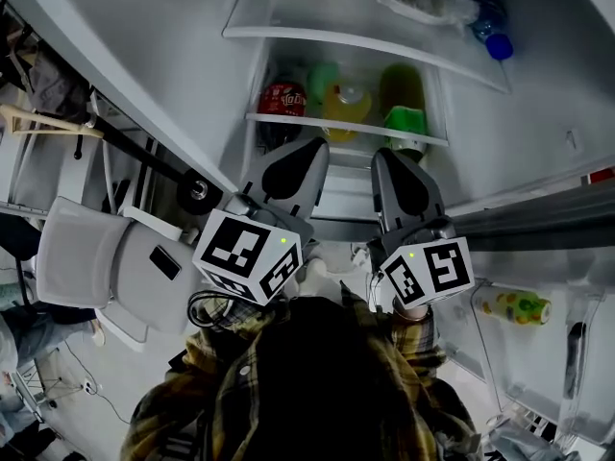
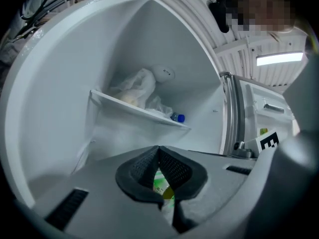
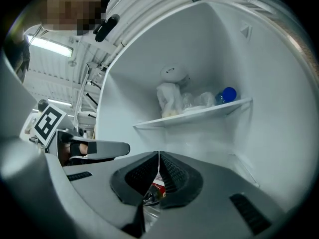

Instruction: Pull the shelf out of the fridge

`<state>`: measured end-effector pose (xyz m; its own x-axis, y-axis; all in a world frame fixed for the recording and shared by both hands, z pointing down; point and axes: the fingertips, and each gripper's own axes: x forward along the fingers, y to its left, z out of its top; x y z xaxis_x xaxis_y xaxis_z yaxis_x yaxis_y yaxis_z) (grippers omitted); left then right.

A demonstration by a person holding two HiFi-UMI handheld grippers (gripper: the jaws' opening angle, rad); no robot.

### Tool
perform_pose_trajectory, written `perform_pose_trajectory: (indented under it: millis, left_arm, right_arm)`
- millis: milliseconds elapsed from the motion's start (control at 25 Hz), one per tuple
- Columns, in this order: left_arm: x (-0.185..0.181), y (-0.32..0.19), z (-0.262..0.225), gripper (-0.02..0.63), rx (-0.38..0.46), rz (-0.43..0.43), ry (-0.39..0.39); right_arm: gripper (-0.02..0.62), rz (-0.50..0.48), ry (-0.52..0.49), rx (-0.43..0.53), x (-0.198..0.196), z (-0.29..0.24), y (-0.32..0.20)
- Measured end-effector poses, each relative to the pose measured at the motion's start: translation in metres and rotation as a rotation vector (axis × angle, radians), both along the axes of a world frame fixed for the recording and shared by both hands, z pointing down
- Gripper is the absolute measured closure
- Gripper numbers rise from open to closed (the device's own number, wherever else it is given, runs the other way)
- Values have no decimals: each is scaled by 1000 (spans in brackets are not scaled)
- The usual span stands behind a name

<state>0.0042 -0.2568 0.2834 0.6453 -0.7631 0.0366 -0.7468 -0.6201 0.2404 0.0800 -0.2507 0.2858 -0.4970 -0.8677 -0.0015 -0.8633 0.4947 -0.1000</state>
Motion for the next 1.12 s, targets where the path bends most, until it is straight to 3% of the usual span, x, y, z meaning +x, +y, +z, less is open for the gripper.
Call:
perform_pose_trajectory:
  millis: [400, 520, 600, 960, 1120]
  left_arm:
    - [1, -4, 5, 600, -23, 1, 36]
    - [1, -6, 7, 552, -32, 1, 40]
    - [2, -7, 9, 534, -40, 2, 39]
    - [2, -11, 23, 438, -80, -2, 38]
    - [3, -15, 33, 417, -120, 7, 56]
  right_arm:
    - [574, -20, -39, -31, -1, 6, -5]
    - [565, -28, -55, -60, -2, 12, -7]
    - [520, -38, -73, -82, -2, 15, -9]
    - [441, -38, -127, -159, 6, 33, -16]
    - [426, -40, -175, -212, 7, 44, -21]
